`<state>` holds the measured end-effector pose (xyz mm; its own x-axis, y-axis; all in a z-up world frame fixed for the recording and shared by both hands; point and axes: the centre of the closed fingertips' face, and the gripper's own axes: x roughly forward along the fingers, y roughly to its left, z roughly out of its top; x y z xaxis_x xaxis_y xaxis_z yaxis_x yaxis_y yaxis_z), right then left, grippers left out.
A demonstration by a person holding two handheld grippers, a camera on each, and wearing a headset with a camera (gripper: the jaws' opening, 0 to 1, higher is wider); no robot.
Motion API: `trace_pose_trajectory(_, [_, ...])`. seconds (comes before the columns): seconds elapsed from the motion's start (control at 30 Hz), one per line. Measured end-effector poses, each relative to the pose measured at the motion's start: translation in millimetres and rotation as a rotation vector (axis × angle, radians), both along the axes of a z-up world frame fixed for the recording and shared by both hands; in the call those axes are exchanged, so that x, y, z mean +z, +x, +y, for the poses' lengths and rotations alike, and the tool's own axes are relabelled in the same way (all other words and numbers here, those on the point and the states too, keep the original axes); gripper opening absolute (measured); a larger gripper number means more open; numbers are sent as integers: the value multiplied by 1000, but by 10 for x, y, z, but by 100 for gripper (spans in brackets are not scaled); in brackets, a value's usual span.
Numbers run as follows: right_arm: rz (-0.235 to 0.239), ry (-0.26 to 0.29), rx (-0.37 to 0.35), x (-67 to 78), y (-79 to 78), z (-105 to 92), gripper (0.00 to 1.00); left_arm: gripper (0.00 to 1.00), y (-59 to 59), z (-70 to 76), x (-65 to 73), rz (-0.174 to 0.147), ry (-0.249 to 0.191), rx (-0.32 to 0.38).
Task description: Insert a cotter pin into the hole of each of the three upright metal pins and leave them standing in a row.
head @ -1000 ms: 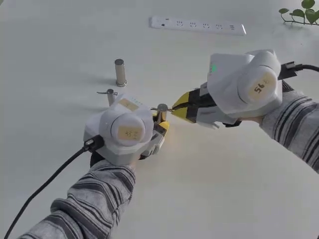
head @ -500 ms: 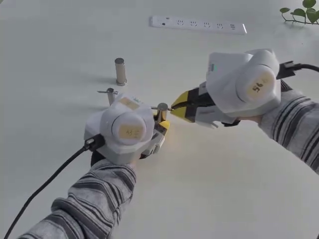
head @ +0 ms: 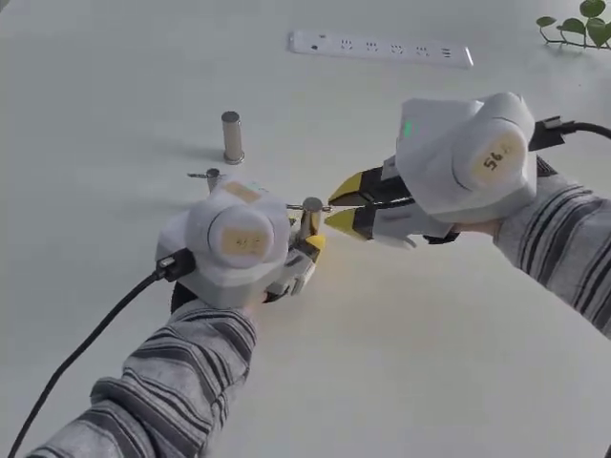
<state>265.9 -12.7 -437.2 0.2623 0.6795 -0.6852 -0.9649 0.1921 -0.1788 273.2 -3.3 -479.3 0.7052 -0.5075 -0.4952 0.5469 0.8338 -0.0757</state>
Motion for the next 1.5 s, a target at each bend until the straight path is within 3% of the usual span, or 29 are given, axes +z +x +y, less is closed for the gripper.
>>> trace_pose_trajectory(0.17, [40,47,-26,2,34,76,11,32,-41,19,36,-6,0,-7])
trace_pose_trajectory(0.43, [145,95,-100,-78,68,154,17,42,-125,82,124,-4,-5,-15])
trace_pose_trajectory(0.67, [160,83,-105,-148,41,200,15,53,-181,145,201,6,-22,-8])
trace_pose_trajectory(0.87, [170,83,-107,-162,35,209,9,62,-244,199,328,-10,-39,0])
trace_pose_trajectory(1.07, [168,84,-95,-164,42,211,9,71,-314,295,393,-30,-18,4])
trace_pose_trajectory(1.23, [169,74,-88,-156,32,219,8,75,-345,352,367,-22,7,-5])
trace_pose_trajectory(1.5, [158,56,-79,-157,90,232,8,81,-329,441,453,-40,-14,17])
